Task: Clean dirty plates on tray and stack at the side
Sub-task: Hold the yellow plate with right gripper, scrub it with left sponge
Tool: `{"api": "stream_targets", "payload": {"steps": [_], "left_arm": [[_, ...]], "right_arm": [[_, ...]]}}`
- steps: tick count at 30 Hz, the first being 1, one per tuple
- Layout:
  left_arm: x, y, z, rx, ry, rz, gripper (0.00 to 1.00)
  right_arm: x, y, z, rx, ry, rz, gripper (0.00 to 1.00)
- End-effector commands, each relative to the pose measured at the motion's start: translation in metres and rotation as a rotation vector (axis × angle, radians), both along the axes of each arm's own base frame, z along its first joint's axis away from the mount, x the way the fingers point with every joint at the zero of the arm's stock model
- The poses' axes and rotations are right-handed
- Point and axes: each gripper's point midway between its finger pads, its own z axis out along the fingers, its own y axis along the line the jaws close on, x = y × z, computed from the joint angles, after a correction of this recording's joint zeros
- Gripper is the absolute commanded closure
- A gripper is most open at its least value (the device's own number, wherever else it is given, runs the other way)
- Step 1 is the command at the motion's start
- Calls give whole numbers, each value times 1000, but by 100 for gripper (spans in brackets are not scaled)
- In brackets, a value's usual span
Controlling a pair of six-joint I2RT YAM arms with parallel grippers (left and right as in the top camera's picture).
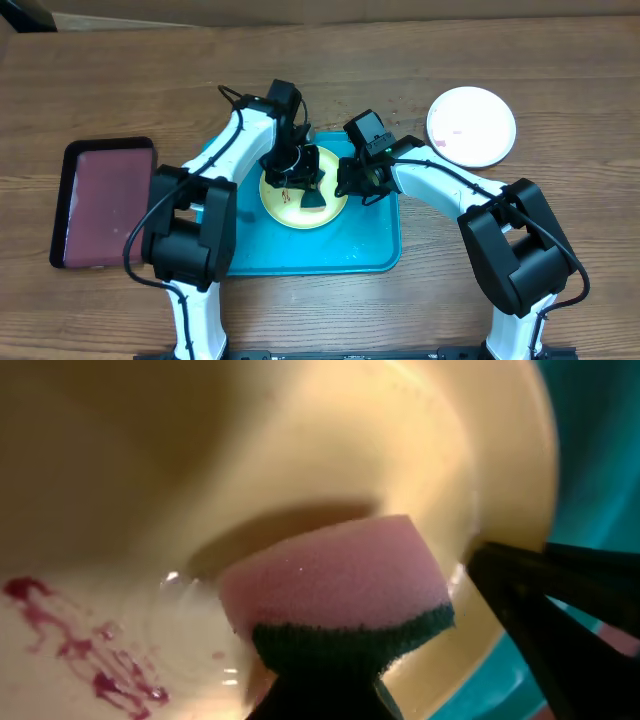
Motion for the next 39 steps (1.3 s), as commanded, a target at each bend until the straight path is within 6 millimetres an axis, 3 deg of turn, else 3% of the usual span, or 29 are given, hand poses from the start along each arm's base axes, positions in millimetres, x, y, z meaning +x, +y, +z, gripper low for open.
{"api": "stream_targets", "payload": {"steps": [1,4,8,15,20,25,29,32,36,39], "left_arm": [[0,18,-22,91,16,-8,96],[2,33,-37,170,20,-4,96],[3,82,-55,452,12,-22,96],[9,158,-29,922,-65,90,96],[16,173,-14,1026,-101,84,96],[34,160,12,963,-133,160,96],[65,121,43,669,-181,264,96],[78,82,54,384,-196,216,96],[73,24,65,-5,-158,72,96],[60,15,61,-61,-113,48,96]], "right_arm": [[-2,-2,-11,-14,25,-17,96],[-1,-1,-11,-12,22,-17,96],[0,-1,-11,-12,21,-17,96],[0,-3,-12,-21,17,-21,96],[-1,-3,-12,-23,21,-21,96],[-1,-4,-12,-24,22,-21,96],[-4,-5,-13,-30,34,-21,96],[-4,-5,-13,-31,35,-21,96],[-2,-4,-12,-25,27,-21,96],[0,-1,-11,-12,18,-20,96]]}}
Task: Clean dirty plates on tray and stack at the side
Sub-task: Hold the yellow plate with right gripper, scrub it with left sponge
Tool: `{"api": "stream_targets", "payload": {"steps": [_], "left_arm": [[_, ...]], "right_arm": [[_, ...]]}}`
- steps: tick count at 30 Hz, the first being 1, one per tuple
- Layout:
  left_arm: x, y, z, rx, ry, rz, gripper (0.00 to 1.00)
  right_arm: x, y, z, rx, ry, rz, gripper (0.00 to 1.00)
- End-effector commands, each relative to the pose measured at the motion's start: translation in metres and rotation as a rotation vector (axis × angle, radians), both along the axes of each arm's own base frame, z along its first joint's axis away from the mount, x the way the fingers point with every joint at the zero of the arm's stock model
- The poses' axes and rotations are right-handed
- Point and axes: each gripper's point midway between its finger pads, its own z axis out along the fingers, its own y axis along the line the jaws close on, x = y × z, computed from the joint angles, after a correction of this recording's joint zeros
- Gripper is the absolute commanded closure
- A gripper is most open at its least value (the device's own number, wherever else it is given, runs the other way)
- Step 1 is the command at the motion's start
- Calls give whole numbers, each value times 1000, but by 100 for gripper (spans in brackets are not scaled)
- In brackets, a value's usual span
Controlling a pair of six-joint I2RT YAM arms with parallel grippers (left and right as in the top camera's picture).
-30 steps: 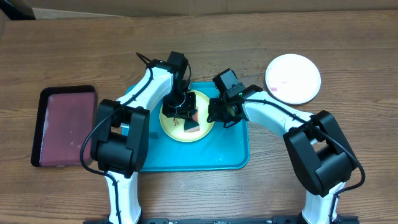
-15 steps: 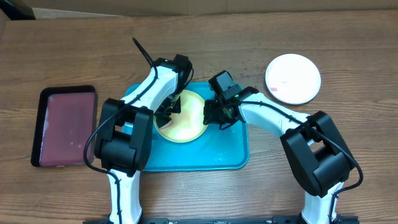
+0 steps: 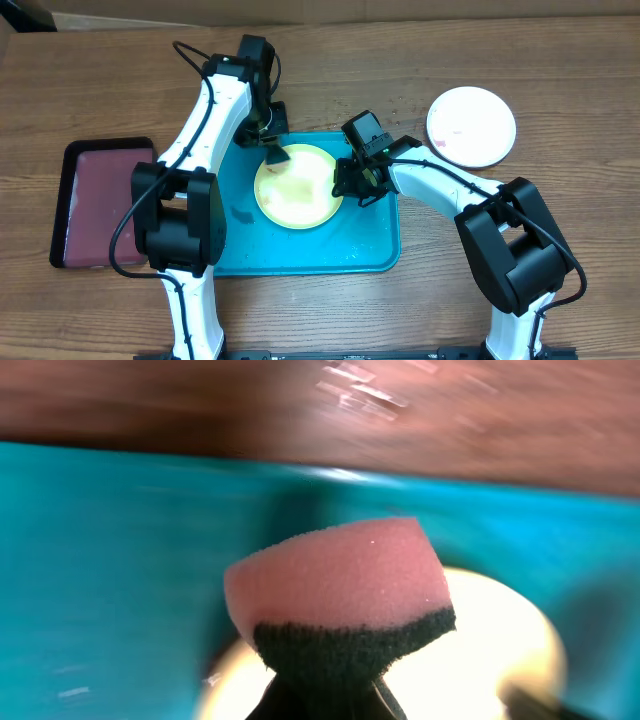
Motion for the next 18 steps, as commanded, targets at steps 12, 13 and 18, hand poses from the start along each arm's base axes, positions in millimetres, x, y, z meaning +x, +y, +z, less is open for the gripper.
{"api": "stream_targets", "payload": {"steps": [12,13,18], "left_arm": [[-50,0,-66,129,83,-75,96],[-50,13,-74,196,71,-41,96],[-59,81,-83,501,55,118,96]], "right_arm": [[5,-9,-9,-44,-17,-18,96],[5,-9,-9,-45,-15,-18,96],[-2,-14,-12,-68,14,-18,96]]}}
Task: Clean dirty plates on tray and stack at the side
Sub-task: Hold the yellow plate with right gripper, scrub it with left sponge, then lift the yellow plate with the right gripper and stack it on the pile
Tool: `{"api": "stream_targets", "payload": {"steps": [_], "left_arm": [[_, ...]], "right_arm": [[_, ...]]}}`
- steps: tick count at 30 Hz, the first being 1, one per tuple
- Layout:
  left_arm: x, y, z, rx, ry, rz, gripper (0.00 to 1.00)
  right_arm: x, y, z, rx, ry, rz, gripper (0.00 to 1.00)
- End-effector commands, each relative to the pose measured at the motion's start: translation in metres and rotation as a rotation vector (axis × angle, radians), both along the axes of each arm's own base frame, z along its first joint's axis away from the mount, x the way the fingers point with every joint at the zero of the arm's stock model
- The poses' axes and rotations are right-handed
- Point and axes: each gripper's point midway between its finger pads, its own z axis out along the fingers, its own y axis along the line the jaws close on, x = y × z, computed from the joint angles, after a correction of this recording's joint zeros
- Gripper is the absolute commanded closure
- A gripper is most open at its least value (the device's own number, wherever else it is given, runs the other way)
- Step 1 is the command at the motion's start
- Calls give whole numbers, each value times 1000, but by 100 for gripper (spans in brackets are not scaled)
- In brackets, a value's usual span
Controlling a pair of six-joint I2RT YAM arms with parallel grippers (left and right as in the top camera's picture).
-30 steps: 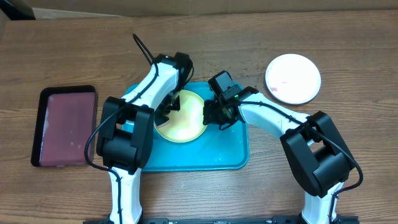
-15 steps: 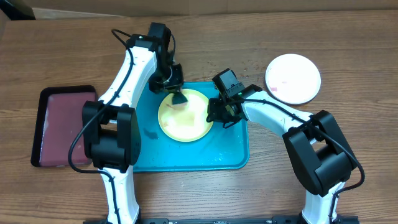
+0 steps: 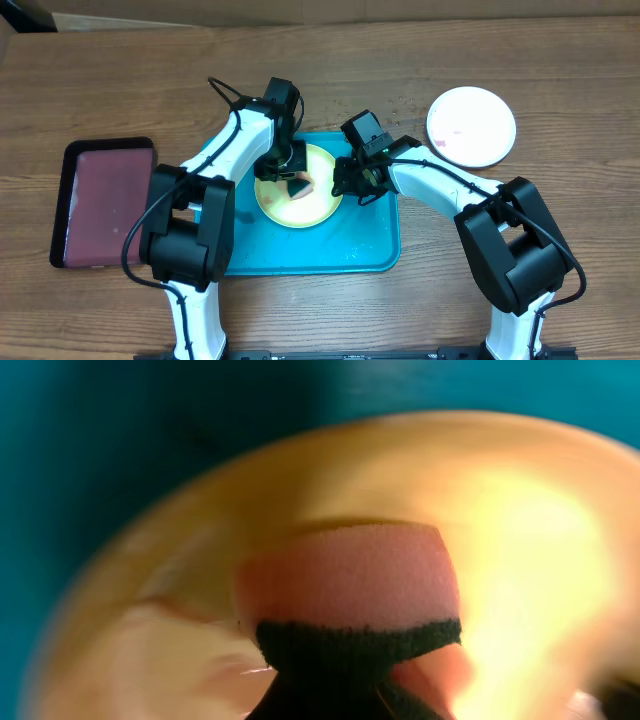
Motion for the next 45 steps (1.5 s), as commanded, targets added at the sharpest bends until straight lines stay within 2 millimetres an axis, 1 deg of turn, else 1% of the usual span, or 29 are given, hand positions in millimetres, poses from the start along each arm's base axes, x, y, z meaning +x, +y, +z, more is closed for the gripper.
{"api": "stream_targets", "payload": {"steps": [1,3,6,9,11,13,15,18,19,21,23,24,26,28,30,31,33,36,37,41,45], "left_arm": [[-12,103,-20,469,4,185,96],[-12,124,-9,547,-5,242,96],[-10,147,15,616,-10,350,96],[-5,161,42,616,-17,446,96],[1,171,66,593,-43,521,96],[6,176,88,532,-77,584,96],[11,180,113,433,-124,646,96],[14,191,151,262,-216,716,96],[14,199,165,209,-249,743,96],[8,216,184,143,-292,807,96],[-5,243,198,97,-309,894,96],[-10,251,199,89,-304,920,96],[-28,272,195,75,-256,994,96],[-45,287,184,84,-201,1061,96],[-57,297,172,78,-164,1126,96],[-61,302,165,77,-152,1153,96],[-65,310,149,65,-149,1184,96],[-69,319,127,38,-144,1218,96],[-75,322,117,31,-131,1238,96],[-83,333,107,36,-131,1273,96],[-82,342,107,43,-159,1269,96]], "right_arm": [[-6,-14,-13,-65,30,-14,96],[-5,-16,-13,-78,28,-16,96],[-2,-15,-9,-76,13,-9,96],[3,-12,3,-76,-18,27,96],[7,-11,14,-82,-39,30,96],[15,-14,29,-105,-78,21,96],[25,-17,48,-130,-140,33,96],[35,-12,78,-142,-230,98,96],[38,-9,89,-149,-267,129,96],[43,-6,109,-182,-338,160,96],[48,-1,132,-232,-430,193,96],[49,3,142,-254,-472,215,96],[51,12,165,-328,-574,257,96],[52,20,186,-422,-671,279,96],[52,27,205,-532,-773,300,96],[51,30,213,-581,-816,315,96],[45,40,233,-744,-929,394,96],[32,55,258,-912,-1046,463,96],[25,64,270,-968,-1095,475,96],[7,85,286,-1057,-1168,571,96],[-4,97,299,-1138,-1215,647,96]]}}
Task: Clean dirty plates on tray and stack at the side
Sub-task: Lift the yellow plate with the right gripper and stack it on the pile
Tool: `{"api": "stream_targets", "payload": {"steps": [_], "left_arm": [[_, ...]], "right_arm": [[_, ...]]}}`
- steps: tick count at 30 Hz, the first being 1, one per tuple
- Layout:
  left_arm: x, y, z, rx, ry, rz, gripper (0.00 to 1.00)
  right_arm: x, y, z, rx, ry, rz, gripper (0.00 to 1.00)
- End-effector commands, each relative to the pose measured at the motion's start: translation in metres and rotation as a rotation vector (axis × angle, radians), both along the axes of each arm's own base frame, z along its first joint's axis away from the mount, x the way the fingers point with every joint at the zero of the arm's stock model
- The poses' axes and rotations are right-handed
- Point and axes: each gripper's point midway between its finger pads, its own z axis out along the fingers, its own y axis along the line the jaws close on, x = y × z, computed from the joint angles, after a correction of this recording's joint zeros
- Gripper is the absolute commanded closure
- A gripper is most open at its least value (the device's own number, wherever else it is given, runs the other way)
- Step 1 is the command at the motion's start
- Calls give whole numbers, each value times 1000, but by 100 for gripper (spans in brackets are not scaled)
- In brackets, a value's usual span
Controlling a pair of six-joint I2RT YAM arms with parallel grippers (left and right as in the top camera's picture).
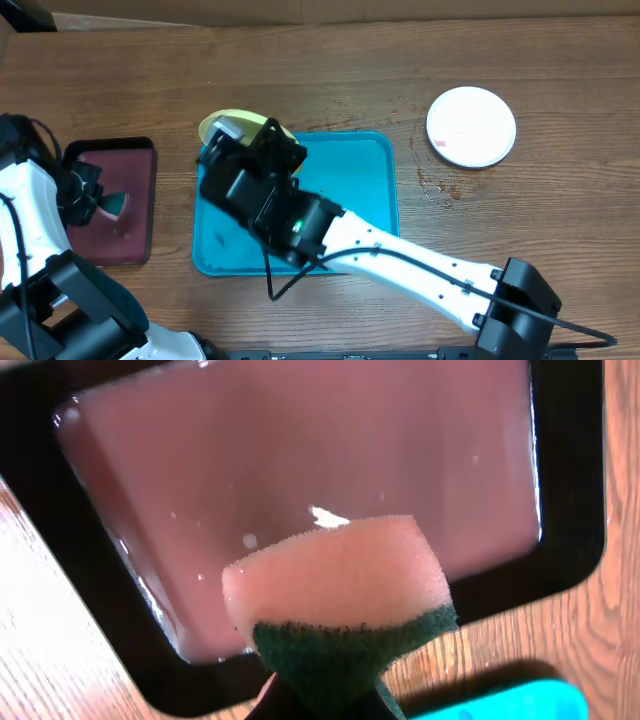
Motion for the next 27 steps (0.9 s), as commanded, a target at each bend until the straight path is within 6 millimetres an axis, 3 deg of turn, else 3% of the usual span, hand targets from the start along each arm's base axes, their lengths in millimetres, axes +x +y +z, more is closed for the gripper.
{"api": "stream_targets", "payload": {"steps": [1,4,13,19,23,27], "left_arm": [[1,6,0,0,-22,9,96],[1,6,0,0,-22,10,96],[1,6,0,1,-21,6,96],[5,1,0,-26,-41,-2,96],[5,2,0,-22,-42,-9,96],[5,2,0,-22,-43,-9,96]], "right_arm": [[-5,-11,45,-136,-122,-33,96],[-5,-10,55,-98,-158,-60,96],[-5,-10,55,-91,-159,-62,96],[-1,-16,52,34,-153,-113,96],[11,-33,46,187,-140,-205,96],[33,-75,28,367,-115,-382,96]]}}
